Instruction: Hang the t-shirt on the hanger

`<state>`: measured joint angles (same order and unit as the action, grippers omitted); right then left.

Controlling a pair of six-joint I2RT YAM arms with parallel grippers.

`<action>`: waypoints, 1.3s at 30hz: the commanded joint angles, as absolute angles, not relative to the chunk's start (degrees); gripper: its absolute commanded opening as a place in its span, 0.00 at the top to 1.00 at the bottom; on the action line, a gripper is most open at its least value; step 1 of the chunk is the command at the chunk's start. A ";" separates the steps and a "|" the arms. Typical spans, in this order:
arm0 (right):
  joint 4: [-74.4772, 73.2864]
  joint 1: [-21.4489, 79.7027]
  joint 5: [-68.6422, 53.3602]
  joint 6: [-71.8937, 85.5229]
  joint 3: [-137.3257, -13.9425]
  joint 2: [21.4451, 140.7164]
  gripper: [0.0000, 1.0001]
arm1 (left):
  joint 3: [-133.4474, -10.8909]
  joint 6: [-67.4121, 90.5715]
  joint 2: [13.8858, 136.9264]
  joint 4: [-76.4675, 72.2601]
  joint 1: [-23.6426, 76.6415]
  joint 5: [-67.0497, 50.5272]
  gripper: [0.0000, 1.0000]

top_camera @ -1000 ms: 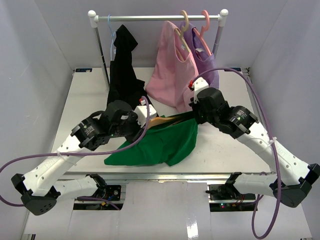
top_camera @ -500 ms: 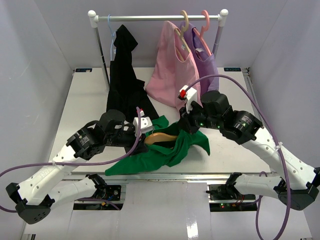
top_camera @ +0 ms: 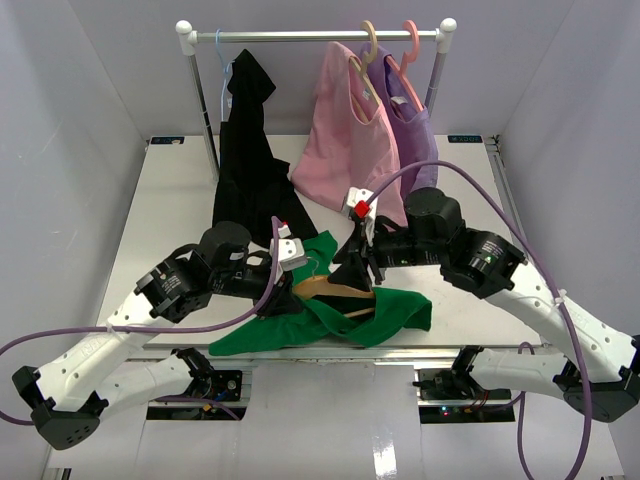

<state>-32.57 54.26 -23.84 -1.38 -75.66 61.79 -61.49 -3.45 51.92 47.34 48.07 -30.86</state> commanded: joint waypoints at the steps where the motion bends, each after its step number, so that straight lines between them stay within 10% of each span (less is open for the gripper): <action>1: -27.23 58.35 -26.84 -4.06 -74.31 63.19 0.46 | -62.40 -2.55 51.50 43.22 47.88 -34.06 1.00; 9: -23.09 60.12 -25.21 -4.70 -69.43 65.81 0.49 | -61.91 -1.74 49.39 40.61 47.90 -36.38 1.00; 16: -21.12 60.12 -22.38 -3.47 -67.15 64.27 0.92 | -63.21 -0.68 48.49 41.32 47.84 -34.30 1.00; 39: -33.45 59.94 -14.00 -4.11 -73.71 60.30 0.92 | -71.11 3.33 46.66 55.86 47.90 -3.59 0.60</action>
<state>-31.27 60.51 -18.31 -4.45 -71.90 62.44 -71.29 1.38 47.15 52.40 48.36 -12.21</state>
